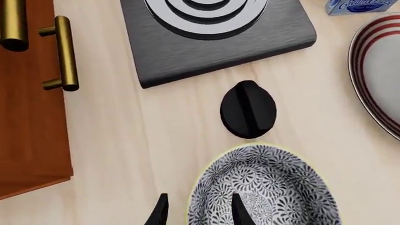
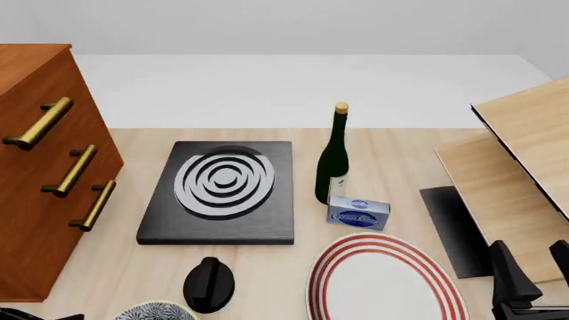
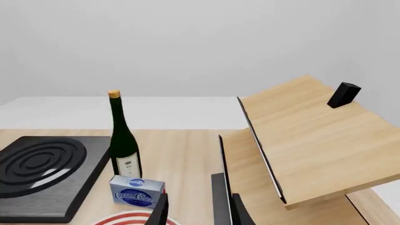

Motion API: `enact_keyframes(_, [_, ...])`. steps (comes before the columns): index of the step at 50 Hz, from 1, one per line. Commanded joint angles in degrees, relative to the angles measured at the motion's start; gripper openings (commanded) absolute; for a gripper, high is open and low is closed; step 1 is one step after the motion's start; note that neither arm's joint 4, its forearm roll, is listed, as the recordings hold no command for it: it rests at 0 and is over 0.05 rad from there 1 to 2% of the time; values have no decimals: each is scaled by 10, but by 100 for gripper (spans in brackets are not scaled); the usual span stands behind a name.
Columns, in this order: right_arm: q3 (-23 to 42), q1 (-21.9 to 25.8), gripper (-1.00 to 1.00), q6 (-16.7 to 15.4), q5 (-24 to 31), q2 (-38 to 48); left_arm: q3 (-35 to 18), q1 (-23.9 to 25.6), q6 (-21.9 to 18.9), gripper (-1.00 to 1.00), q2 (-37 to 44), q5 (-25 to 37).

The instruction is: Pick up the akita bowl and put it on the plate.

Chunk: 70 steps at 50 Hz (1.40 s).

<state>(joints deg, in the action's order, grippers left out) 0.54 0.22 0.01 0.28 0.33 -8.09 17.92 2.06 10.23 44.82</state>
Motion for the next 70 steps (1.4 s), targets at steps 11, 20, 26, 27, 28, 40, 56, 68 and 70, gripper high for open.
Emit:
enact_keyframes(11, [0,0,100,0,0,0,20,5,6,100,11,-22])
enact_keyframes(20, [0,0,100,0,0,0,35,11,9,100,13,-32])
enact_keyframes(26, [0,0,100,0,0,0,43,10,14,100,13,-37])
enact_keyframes(27, [0,0,100,0,0,0,43,12,15,100,13,-37])
enact_keyframes(28, [0,0,100,0,0,0,45,12,14,100,13,-37])
enact_keyframes(40, [0,0,100,0,0,0,57,14,20,100,14,-44])
enact_keyframes(56, [0,0,100,0,0,0,76,0,11,100,36,-76])
enact_keyframes(68, [0,0,100,0,0,0,80,-4,15,100,48,-86])
enact_keyframes(70, [0,0,100,0,0,0,80,-7,13,100,51,-87])
